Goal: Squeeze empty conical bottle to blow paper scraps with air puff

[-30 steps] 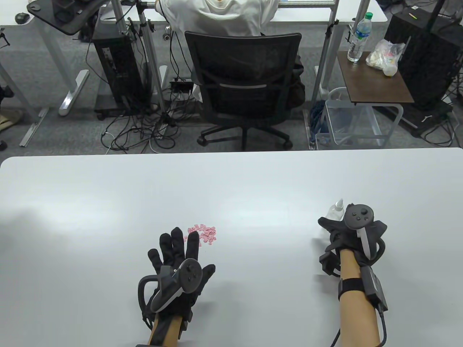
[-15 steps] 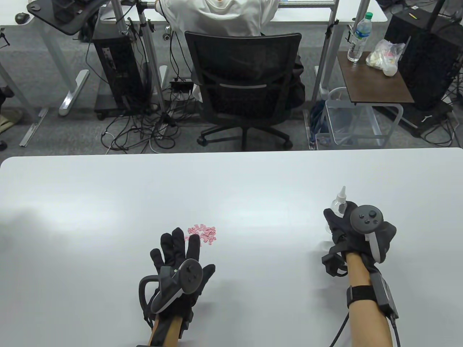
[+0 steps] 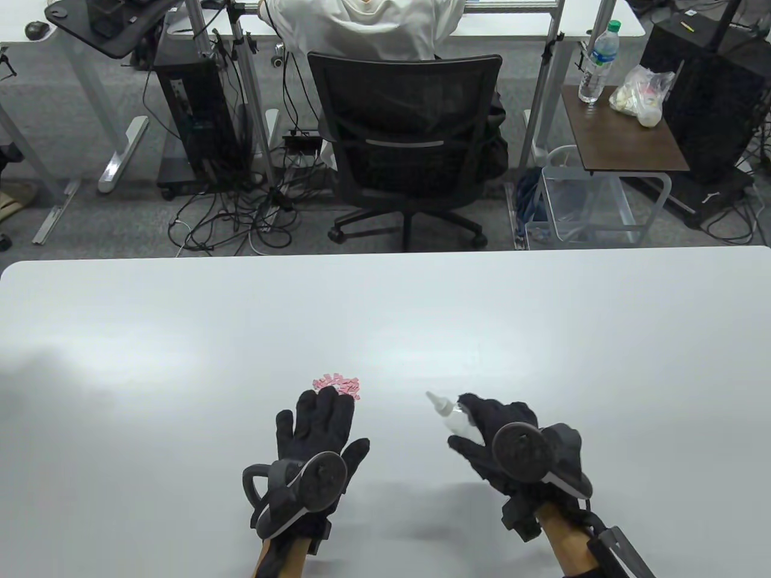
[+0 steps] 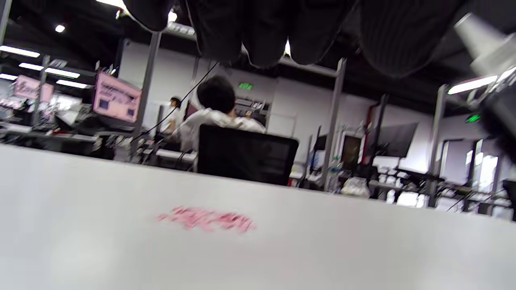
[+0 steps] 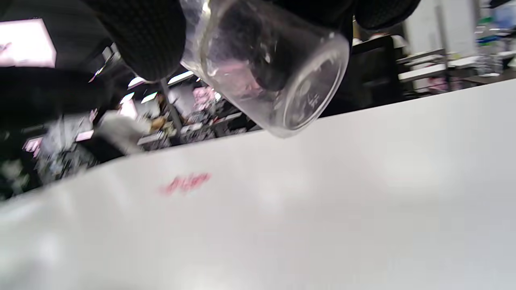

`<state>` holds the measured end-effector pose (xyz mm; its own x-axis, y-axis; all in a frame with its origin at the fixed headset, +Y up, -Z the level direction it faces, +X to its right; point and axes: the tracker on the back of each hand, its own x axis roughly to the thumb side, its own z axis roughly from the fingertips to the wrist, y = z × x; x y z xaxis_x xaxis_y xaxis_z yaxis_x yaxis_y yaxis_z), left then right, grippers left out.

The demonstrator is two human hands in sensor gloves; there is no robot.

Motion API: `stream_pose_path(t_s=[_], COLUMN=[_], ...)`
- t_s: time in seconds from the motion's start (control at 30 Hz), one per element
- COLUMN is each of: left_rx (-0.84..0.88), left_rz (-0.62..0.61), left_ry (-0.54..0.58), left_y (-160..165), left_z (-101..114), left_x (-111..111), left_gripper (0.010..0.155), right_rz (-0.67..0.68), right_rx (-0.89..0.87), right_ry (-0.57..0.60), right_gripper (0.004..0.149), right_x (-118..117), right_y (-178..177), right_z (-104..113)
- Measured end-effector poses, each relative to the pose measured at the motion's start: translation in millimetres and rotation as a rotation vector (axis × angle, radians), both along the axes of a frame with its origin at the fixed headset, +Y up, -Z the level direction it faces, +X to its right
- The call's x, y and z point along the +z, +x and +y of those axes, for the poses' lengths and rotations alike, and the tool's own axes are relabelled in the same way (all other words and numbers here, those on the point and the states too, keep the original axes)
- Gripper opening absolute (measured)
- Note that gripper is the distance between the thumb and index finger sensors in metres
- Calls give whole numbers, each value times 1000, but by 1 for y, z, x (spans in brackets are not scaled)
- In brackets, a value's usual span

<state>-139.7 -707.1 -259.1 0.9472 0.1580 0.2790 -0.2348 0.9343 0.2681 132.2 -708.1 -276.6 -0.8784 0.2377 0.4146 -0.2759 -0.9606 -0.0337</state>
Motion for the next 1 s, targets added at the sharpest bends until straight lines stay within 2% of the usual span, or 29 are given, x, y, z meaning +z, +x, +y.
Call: stream_pose_path(t_s=[0.13, 0.27, 0.43, 0.53, 0.6, 0.7, 0.8, 0.87, 0.9, 0.93, 0.97, 1.0], left_rx=[-42, -174, -223, -290, -312, -330, -301, -211, -181, -139, -111, -80], left_rz=[-146, -222, -266, -300, -310, -325, -332, -325, -320, -306, -311, -306], left_ry=[101, 168, 266, 387, 413, 398, 337, 237, 224, 149, 92, 105], left_y=[17, 39, 49, 55, 59, 63, 63, 58, 56, 52, 49, 47], left_z=[5, 6, 8, 9, 11, 11, 9, 7, 7, 6, 3, 0], left_x=[11, 18, 24, 33, 36, 36, 33, 26, 24, 19, 17, 17], left_gripper=[60, 48, 48, 52, 51, 47, 45, 45, 45, 45, 45, 46], right_rz=[116, 142, 148, 152, 154, 167, 178, 179, 177, 175, 178, 170], right_rx=[155, 143, 110, 65, 62, 109, 164, 215, 221, 247, 271, 269], right_ry=[56, 89, 35, 7, 6, 22, 70, 151, 169, 193, 184, 173], right_gripper=[69, 68, 68, 69, 68, 68, 68, 68, 68, 68, 68, 68], right_x=[12, 19, 19, 18, 18, 20, 22, 26, 26, 27, 26, 26], right_y=[-22, -24, -12, -8, -7, -8, -10, -12, -13, -15, -16, -16], right_z=[-10, -10, -11, -10, -9, -11, -14, -15, -15, -15, -15, -15])
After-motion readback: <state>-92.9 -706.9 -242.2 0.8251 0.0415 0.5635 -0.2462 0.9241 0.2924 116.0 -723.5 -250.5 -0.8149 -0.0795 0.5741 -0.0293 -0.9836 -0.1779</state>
